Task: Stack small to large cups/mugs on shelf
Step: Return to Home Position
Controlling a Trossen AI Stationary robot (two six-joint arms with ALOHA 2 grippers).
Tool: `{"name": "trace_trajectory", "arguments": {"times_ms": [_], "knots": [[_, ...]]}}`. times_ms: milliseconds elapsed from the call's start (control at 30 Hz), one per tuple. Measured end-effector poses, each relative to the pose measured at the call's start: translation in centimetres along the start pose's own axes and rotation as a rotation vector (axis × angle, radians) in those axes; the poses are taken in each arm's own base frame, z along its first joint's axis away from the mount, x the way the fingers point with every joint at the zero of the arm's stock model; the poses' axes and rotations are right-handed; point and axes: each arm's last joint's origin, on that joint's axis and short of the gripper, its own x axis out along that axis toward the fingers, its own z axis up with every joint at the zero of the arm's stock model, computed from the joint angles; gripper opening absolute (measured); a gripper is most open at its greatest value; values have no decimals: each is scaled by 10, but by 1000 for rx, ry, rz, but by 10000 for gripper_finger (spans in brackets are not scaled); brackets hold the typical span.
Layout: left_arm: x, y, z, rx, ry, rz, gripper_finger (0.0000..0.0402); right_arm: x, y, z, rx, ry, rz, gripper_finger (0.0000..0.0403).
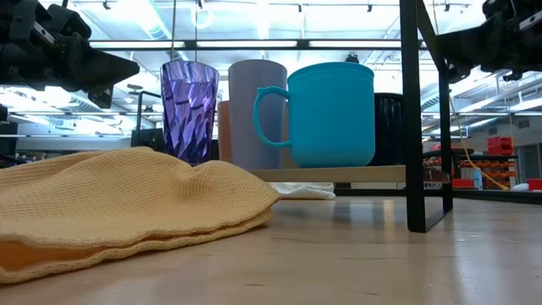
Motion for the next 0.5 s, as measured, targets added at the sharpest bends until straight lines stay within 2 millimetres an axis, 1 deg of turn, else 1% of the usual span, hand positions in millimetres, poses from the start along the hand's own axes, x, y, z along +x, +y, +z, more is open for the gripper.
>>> {"name": "trace_trajectory", "arguments": {"times_ms": [167, 367, 500], "knots": [[0, 0, 0, 0, 0, 0, 28, 0, 0, 3, -22, -33, -3, 45], [0, 0, 0, 0, 0, 0, 38, 0, 0, 3, -24, -32, -3, 45], [0, 0, 0, 0, 0, 0, 40, 2, 0, -6, -2, -15, -1, 45]]}}
